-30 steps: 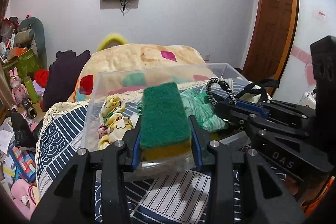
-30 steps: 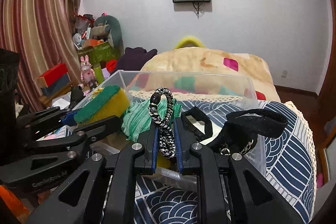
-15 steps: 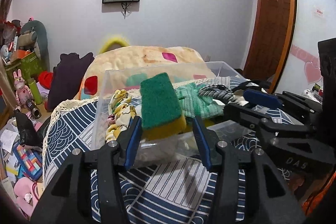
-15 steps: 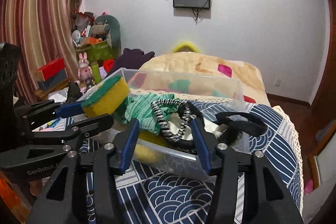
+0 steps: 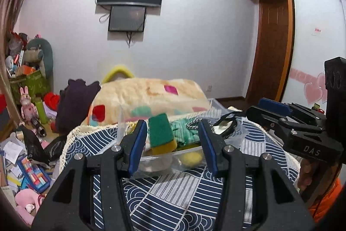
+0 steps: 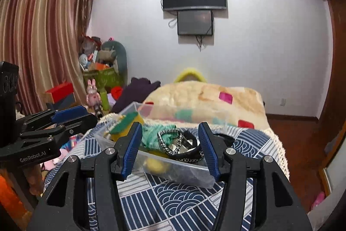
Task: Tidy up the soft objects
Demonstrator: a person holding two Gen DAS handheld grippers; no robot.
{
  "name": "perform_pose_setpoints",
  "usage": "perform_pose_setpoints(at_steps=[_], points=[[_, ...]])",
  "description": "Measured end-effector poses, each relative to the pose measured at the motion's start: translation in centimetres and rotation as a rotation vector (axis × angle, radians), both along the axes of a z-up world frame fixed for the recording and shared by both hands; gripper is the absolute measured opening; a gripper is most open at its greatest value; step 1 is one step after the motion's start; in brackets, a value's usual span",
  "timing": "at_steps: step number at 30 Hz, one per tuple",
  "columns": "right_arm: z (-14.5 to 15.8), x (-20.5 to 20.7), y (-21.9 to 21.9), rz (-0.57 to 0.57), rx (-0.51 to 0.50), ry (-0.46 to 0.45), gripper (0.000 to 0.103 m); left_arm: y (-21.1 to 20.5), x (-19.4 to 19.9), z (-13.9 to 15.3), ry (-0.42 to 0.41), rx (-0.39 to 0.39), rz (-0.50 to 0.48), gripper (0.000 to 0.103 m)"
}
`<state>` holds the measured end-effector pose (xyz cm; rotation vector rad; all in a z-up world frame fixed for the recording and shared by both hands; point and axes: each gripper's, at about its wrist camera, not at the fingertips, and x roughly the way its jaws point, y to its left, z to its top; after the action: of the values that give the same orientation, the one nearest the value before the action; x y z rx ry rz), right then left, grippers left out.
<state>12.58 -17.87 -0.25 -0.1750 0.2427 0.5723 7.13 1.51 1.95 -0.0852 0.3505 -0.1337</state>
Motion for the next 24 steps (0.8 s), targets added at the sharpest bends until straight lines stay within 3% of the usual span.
perform_pose_setpoints(at_steps=[4,8,10,12,15,18,24], points=[[0.6,-1.7,-0.2,0.003,0.015,-0.047,0.063,0.0,-1.7,0.7,-0.035,-0.008,0.004,0.057],[0.7,-3.1,-0.5,0.006,0.035,-0.086,0.082,0.1,-3.0,0.7,-0.085,-0.012,0.041,0.063],[0.6,-3.6,-0.6,-0.005,0.045,-0.109,0.085,0.0,-3.3,0.6,-0.089,-0.009,0.046,0.066],[0.5,-3.7,-0.7,-0.009,0.046,-0.116,0.085,0.0,-3.6,0.5,-0.091,-0.015,0.051,0.086],[0.2,-3.8,-0.9,-0.013,0.053,-0.113,0.089,0.2,-4.2,0.5,-0.115,-0.037,0.061,0.1],[-0.1,-3.7,-1.0,-0.028,0.055,-0.117,0.099,-0.1,-4.9,0.4,-0.128,-0.02,0.063,0.102],[-1.0,-4.1,-1.4,-0.042,0.05,-0.126,0.102,-0.8,-5.3,0.1,-0.138,0.027,0.073,0.103]])
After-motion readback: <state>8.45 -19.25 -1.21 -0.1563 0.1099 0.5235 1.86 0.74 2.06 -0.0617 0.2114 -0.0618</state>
